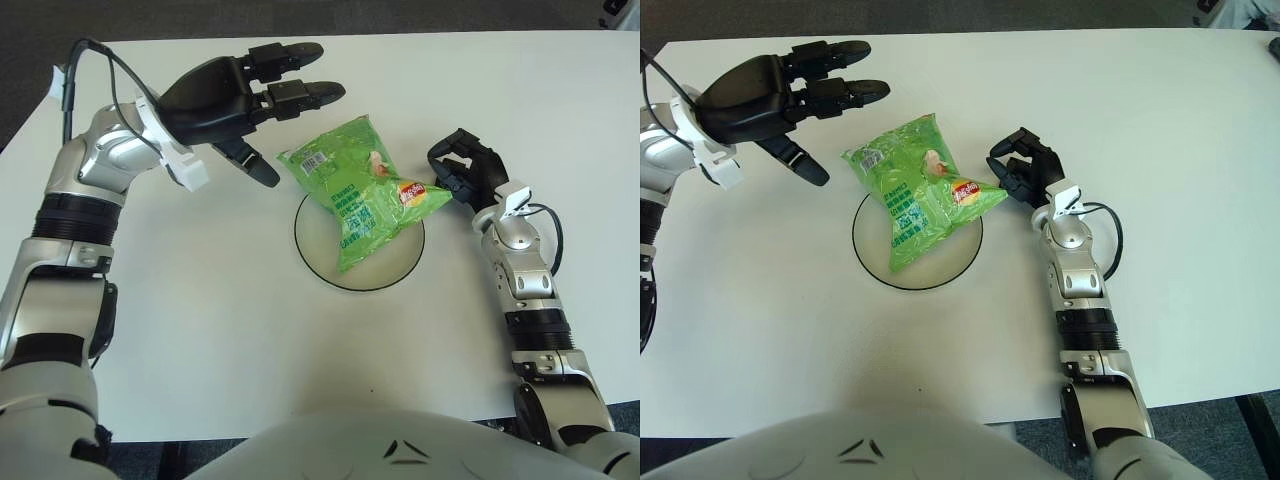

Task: Put the snack into the plate.

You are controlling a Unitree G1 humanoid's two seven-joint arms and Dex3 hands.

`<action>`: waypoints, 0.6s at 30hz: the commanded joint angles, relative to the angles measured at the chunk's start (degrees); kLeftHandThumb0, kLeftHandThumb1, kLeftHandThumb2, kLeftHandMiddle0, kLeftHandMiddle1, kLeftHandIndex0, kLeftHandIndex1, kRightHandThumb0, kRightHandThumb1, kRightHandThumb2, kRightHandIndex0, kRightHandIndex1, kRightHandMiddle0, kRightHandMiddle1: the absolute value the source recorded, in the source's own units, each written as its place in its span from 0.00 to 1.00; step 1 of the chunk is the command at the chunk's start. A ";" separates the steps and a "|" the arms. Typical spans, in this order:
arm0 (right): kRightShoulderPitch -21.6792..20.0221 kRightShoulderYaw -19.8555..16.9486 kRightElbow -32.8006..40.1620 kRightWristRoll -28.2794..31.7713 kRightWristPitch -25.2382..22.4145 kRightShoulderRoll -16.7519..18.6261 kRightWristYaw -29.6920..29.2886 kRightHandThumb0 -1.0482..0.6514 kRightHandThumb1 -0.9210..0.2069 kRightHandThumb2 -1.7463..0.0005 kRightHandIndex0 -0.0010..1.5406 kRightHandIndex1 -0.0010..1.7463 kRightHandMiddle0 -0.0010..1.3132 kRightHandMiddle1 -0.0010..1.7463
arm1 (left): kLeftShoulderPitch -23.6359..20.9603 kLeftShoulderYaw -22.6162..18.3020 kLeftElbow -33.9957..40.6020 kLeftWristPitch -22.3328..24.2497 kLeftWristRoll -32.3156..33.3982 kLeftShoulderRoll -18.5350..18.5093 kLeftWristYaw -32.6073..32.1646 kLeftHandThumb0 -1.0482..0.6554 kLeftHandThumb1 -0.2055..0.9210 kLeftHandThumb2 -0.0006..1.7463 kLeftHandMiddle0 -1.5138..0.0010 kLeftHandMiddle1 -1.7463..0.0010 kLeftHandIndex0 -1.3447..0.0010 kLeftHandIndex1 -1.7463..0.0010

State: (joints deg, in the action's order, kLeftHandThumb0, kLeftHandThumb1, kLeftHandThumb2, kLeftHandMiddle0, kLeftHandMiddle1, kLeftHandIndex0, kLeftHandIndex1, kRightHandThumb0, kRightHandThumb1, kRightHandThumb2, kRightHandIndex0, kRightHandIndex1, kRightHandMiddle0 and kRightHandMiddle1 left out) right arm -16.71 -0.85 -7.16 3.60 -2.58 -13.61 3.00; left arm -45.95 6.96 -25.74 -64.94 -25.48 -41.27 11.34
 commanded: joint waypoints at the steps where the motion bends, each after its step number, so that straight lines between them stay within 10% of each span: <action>1: 7.43 2.04 -8.32 -2.23 -6.51 0.76 1.02 0.40 0.00 0.86 0.56 0.92 0.38 0.82 | 0.89 -0.34 -3.12 2.94 1.76 0.94 -0.13 0.36 1.00 0.14 0.56 0.96 0.56 0.94; 11: 7.70 1.94 -8.21 -2.15 -5.90 0.89 1.00 0.40 0.00 0.86 0.56 0.92 0.38 0.83 | 6.81 -3.87 -11.52 10.08 1.40 6.66 -10.77 0.34 1.00 0.14 0.43 0.96 0.47 0.93; 14: 7.80 1.58 -8.26 -1.85 -5.13 1.08 0.92 0.40 0.00 0.86 0.56 0.93 0.38 0.83 | 11.04 -6.38 -16.95 8.13 8.81 14.92 -15.36 0.35 1.00 0.14 0.37 0.94 0.42 0.91; 16: 7.88 1.35 -8.30 -1.69 -4.57 1.18 0.87 0.40 0.00 0.86 0.57 0.93 0.38 0.83 | 13.39 -7.30 -17.80 8.09 13.92 19.06 -15.24 0.38 1.00 0.13 0.33 0.90 0.51 0.56; 18: 7.95 1.17 -8.37 -1.58 -4.04 1.27 0.79 0.40 0.00 0.85 0.57 0.94 0.37 0.83 | 15.43 -7.67 -17.24 9.27 19.36 22.19 -13.18 0.52 1.00 0.09 0.43 0.57 0.58 0.40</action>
State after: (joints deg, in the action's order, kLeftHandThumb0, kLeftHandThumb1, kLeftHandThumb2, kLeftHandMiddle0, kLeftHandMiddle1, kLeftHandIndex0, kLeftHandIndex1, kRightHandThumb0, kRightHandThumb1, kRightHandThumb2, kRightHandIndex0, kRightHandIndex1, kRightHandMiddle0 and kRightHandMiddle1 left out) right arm -16.67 -1.03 -7.94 3.64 -1.24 -13.47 3.00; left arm -35.54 -0.04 -41.72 -56.20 -13.32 -25.45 -2.90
